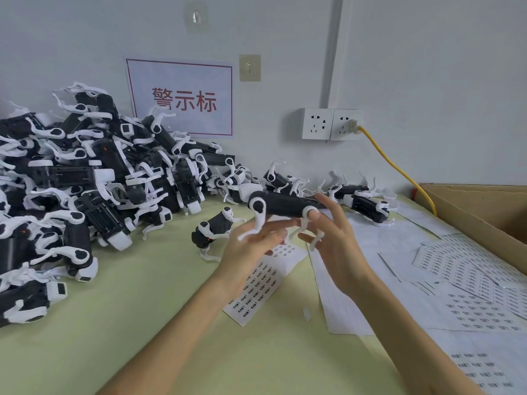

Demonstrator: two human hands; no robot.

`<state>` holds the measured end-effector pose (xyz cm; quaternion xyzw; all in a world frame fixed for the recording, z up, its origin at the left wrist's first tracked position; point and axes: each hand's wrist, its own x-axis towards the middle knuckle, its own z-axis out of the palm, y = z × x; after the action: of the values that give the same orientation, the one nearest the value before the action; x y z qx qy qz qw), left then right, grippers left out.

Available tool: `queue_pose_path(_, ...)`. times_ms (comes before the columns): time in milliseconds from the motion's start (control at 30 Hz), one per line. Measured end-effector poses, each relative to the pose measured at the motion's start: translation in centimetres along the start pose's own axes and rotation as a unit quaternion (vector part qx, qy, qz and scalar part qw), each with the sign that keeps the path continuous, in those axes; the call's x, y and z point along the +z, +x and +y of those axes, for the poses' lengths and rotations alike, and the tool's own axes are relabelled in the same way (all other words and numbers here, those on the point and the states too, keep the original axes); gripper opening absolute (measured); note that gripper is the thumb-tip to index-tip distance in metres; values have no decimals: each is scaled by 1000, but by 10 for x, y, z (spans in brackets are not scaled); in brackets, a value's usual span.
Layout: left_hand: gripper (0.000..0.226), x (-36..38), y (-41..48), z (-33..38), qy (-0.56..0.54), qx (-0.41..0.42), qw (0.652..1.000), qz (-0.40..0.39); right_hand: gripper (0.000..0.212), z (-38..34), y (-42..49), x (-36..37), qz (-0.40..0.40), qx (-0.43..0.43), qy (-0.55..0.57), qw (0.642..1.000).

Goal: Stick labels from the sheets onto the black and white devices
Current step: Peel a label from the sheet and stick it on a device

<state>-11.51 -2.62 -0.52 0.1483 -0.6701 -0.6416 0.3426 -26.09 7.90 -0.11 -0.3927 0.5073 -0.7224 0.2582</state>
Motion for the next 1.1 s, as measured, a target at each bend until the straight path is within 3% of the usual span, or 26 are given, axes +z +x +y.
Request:
queue_pose_path(167, 26, 6, -2, -11, 212, 73, 973, -54, 49, -4, 2, -9, 51, 38, 167, 984)
queue_pose_path(300, 31, 1, -1, -6, 125, 32, 992, 2, 16, -7, 4, -17, 97, 40, 219, 970)
queue_pose_path(400, 28, -8, 3, -2, 59, 32, 993, 97, 28, -11, 6, -22, 104, 33, 192, 975)
queue_pose_path(467, 18, -11, 6, 0, 41, 32, 993, 108, 45, -12, 6, -22, 73, 34, 111, 991)
queue_pose_path(533, 33, -12, 8, -3, 68, -3, 997, 46, 67, -10, 5, -16, 38, 47, 29, 998)
queue_pose_path(600, 46, -8, 9, -7, 104, -40, 993, -24, 75, -5, 3, -10, 18, 50, -14, 999)
queue_pose_path(700, 40, 2, 4, -14, 139, -37, 987, -72, 82, -1, 1, -6, 18, 49, -53, 997)
queue_pose_path(900, 29, 5, 1, -13, 146, 9, 988, -45, 83, 2, 1, -5, 0, 52, -70, 996)
queue_pose_path(1000, 29, 7, 1, -13, 69, 9, 997, -17, 80, 2, 1, -2, -2, 41, -86, 995)
queue_pose_path(1100, 24, 4, 4, -10, -7, -16, 1000, 5, 52, 2, 5, -6, 63, 25, -60, 996)
